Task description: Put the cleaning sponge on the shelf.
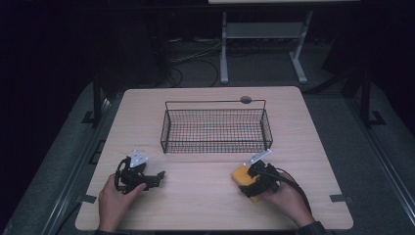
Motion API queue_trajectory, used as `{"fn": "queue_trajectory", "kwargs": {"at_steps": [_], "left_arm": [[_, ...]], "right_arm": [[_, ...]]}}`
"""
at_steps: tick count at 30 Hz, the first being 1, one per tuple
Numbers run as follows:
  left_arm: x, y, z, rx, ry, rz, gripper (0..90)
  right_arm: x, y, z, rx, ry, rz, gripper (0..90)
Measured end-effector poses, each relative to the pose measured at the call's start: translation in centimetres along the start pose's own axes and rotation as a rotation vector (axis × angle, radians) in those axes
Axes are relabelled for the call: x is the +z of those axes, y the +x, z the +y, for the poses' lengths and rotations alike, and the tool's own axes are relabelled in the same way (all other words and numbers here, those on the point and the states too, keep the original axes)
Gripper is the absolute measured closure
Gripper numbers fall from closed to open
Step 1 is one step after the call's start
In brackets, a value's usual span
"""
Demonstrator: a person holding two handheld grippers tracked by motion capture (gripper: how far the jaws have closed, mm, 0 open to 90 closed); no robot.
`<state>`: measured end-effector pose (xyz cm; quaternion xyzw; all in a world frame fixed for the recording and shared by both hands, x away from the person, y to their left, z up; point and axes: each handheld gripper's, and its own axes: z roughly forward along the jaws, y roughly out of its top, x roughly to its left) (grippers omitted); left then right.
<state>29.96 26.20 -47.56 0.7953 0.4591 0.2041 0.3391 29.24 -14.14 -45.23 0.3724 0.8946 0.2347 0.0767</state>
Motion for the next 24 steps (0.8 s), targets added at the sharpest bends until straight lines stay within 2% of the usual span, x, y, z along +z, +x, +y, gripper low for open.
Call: {"fn": "queue_trajectory", "kwargs": {"at_steps": [24], "left_arm": [[0.0, 0.0, 0.0, -0.001, 0.000, 0.000, 12.7]], "right_arm": [[-1.7, -0.9, 0.5, -0.030, -0.009, 0.015, 20.8]]}}
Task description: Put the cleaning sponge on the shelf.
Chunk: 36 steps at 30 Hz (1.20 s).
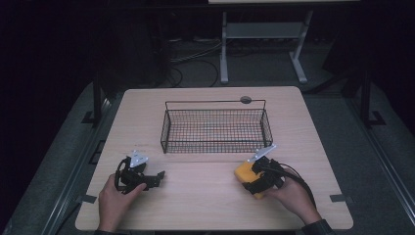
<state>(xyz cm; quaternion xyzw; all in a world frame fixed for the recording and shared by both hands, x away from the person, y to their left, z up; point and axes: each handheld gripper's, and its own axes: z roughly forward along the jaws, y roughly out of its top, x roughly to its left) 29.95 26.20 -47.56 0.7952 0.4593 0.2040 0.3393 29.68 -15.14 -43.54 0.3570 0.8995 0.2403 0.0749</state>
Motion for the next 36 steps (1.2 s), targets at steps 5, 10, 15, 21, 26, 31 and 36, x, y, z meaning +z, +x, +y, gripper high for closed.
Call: {"fn": "queue_trajectory", "kwargs": {"at_steps": [5, 10, 15, 21, 26, 31, 36], "left_arm": [[0.0, 0.0, 0.0, 0.000, 0.000, 0.000, 12.6], [0.0, 0.0, 0.0, -0.001, 0.000, 0.000, 12.7], [0.0, 0.0, 0.0, 0.000, 0.000, 0.000, 12.7], [0.0, 0.0, 0.0, 0.000, 0.000, 0.000, 12.7], [0.0, 0.0, 0.0, 0.000, 0.003, 0.000, 12.7], [0.0, 0.0, 0.0, -0.001, 0.003, 0.000, 12.6], [0.0, 0.0, 0.0, -0.004, 0.000, 0.000, 12.6]], "right_arm": [[-0.7, -0.3, 0.2, -0.003, -0.009, -0.002, 20.8], [-1.2, -0.6, 0.3, -0.009, -0.014, 0.002, 20.9], [-1.8, -0.8, 0.4, -0.008, -0.019, 0.004, 20.9], [-2.6, -1.3, 0.9, -0.011, -0.028, 0.008, 20.9], [-3.2, -1.8, 1.3, -0.011, -0.027, 0.013, 20.9], [-3.8, -2.3, 1.7, -0.010, -0.026, 0.018, 20.9], [-4.2, -2.7, 2.1, -0.012, -0.027, 0.023, 20.8]]}}
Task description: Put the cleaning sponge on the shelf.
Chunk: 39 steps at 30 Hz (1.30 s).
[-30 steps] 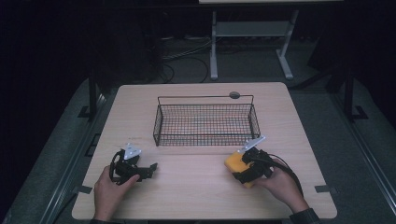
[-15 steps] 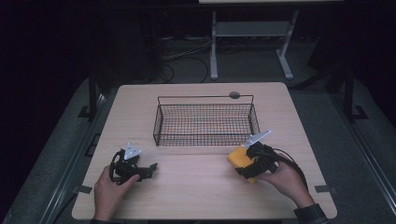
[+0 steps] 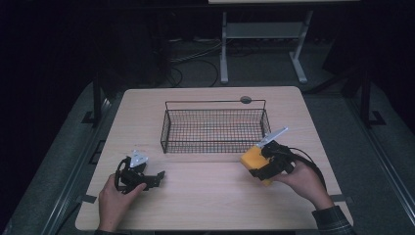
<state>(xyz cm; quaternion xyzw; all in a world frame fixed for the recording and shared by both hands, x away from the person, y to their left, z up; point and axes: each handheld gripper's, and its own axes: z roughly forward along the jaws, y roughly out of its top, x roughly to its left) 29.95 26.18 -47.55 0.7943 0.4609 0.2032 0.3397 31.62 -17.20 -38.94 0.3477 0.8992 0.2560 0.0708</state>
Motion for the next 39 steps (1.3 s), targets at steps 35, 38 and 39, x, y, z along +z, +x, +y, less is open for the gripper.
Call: {"fn": "queue_trajectory", "kwargs": {"at_steps": [35, 38, 39], "left_arm": [[0.0, 0.0, 0.0, 0.003, 0.000, 0.001, 12.7], [0.0, 0.0, 0.0, 0.003, 0.000, 0.001, 12.6], [0.0, 0.0, 0.0, 0.003, 0.000, 0.001, 12.7]], "right_arm": [[-2.9, -3.3, 3.6, 0.020, -0.052, -0.029, 20.9], [-3.0, -3.5, 3.9, 0.024, -0.053, -0.033, 20.9], [-2.9, -3.8, 4.2, 0.028, -0.054, -0.034, 20.9]]}}
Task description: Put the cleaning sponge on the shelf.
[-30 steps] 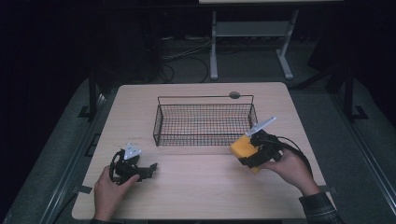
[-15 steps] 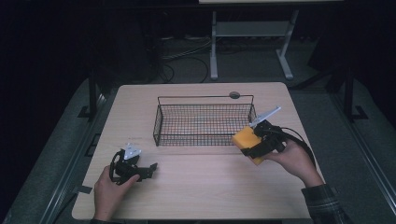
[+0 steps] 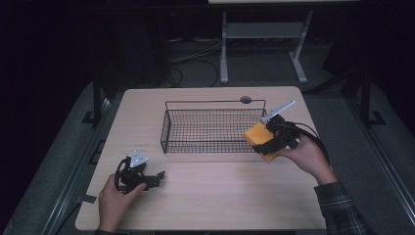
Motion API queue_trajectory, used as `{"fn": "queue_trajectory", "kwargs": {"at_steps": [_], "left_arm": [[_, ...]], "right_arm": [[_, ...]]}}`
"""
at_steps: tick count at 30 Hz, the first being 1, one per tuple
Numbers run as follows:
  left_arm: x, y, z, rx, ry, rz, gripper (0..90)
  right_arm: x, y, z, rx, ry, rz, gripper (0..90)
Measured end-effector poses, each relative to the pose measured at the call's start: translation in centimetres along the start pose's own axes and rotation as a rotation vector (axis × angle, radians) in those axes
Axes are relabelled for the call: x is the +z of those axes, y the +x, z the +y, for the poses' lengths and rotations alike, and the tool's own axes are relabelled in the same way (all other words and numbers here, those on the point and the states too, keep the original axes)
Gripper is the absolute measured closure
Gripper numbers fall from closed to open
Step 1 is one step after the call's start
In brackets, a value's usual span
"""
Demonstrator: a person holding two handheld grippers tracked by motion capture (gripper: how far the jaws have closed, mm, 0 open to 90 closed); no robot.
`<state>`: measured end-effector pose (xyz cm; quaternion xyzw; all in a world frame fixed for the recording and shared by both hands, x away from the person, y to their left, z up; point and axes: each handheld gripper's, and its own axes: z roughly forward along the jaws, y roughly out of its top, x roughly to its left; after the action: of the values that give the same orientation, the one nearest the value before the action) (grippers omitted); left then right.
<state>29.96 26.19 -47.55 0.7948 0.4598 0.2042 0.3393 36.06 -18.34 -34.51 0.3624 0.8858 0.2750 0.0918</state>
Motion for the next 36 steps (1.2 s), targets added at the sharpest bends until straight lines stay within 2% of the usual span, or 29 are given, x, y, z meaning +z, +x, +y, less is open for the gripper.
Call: {"fn": "queue_trajectory", "kwargs": {"at_steps": [13, 36], "left_arm": [[0.0, 0.0, 0.0, 0.003, 0.003, 0.000, 12.7], [0.0, 0.0, 0.0, 0.001, 0.003, -0.001, 12.7]], "right_arm": [[1.2, -2.0, 1.7, 0.003, 0.008, -0.021, 20.8], [4.0, -4.3, 4.9, 0.009, 0.007, -0.050, 20.8]]}}
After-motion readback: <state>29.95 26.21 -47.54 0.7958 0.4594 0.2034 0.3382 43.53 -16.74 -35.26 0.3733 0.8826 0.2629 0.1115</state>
